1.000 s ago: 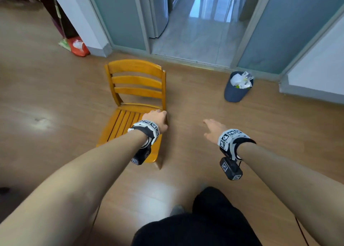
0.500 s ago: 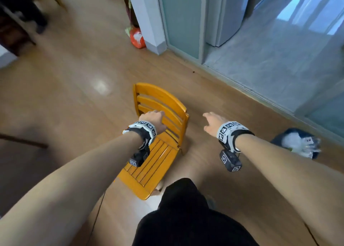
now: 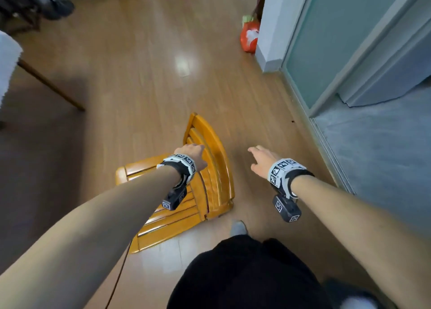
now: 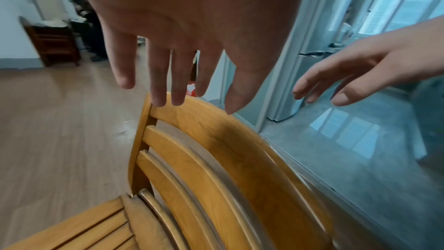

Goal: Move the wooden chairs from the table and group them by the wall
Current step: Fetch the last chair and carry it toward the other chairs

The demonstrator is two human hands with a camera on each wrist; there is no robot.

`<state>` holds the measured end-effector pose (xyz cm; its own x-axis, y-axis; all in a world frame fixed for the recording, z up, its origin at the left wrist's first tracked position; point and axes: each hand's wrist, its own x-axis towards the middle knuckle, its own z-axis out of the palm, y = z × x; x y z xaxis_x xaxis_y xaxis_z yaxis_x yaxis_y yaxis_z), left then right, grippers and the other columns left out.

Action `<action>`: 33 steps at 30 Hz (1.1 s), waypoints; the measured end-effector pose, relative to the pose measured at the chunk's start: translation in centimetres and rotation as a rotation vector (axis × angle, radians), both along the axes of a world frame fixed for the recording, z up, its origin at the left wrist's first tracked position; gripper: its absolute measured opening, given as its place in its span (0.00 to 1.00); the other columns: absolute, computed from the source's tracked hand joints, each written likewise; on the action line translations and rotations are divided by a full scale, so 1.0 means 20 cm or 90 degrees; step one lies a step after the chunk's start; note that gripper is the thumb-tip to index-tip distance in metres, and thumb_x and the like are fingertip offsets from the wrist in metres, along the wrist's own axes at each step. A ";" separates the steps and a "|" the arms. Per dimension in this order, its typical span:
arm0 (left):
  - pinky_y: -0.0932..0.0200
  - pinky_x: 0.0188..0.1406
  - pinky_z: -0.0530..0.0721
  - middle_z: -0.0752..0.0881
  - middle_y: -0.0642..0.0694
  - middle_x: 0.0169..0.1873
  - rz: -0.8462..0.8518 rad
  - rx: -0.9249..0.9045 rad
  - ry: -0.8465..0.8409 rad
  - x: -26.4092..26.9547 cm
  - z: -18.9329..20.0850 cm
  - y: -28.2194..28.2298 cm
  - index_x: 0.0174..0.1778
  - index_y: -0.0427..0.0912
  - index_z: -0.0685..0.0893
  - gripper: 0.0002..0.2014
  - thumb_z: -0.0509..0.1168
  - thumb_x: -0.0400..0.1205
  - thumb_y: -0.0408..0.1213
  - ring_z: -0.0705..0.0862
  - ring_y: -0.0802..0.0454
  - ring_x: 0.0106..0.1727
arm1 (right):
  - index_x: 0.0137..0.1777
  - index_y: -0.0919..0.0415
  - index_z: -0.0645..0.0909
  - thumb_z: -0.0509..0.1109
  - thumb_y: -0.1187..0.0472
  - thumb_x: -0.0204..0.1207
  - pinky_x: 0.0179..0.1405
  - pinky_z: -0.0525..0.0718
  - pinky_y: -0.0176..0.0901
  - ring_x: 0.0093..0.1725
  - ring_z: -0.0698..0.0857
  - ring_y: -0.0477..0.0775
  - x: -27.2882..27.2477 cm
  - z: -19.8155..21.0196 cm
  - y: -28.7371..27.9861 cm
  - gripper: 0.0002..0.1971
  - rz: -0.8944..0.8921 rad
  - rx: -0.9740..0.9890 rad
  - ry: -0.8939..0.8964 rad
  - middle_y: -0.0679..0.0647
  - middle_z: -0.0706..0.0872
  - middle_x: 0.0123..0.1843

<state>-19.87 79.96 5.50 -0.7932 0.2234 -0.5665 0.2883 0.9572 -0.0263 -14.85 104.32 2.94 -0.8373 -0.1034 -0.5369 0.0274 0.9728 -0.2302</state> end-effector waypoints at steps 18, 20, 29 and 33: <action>0.49 0.46 0.87 0.83 0.44 0.62 0.613 0.007 -0.056 0.12 -0.11 0.18 0.73 0.44 0.75 0.25 0.63 0.82 0.50 0.84 0.43 0.59 | 0.86 0.58 0.62 0.66 0.68 0.79 0.73 0.78 0.58 0.82 0.68 0.58 -1.13 -0.18 -0.30 0.34 0.679 -0.031 0.005 0.54 0.64 0.86; 0.47 0.51 0.87 0.83 0.43 0.63 0.673 0.032 -0.061 0.17 -0.14 0.24 0.74 0.44 0.75 0.26 0.63 0.81 0.51 0.83 0.41 0.61 | 0.85 0.59 0.63 0.68 0.68 0.78 0.76 0.76 0.56 0.83 0.68 0.58 -1.17 -0.20 -0.36 0.35 0.766 -0.015 0.017 0.55 0.64 0.86; 0.46 0.58 0.84 0.82 0.44 0.67 0.827 0.142 -0.080 0.15 -0.35 0.37 0.78 0.47 0.73 0.33 0.64 0.79 0.60 0.81 0.41 0.66 | 0.88 0.54 0.59 0.80 0.56 0.69 0.87 0.55 0.57 0.85 0.64 0.58 -1.22 -0.43 -0.65 0.49 1.100 0.130 0.013 0.55 0.66 0.85; 0.47 0.59 0.84 0.82 0.44 0.68 0.849 0.173 -0.076 0.16 -0.44 0.41 0.80 0.48 0.70 0.40 0.62 0.77 0.70 0.81 0.42 0.67 | 0.86 0.55 0.64 0.80 0.54 0.71 0.83 0.65 0.55 0.82 0.68 0.60 -1.24 -0.50 -0.69 0.44 1.158 0.154 -0.004 0.55 0.68 0.84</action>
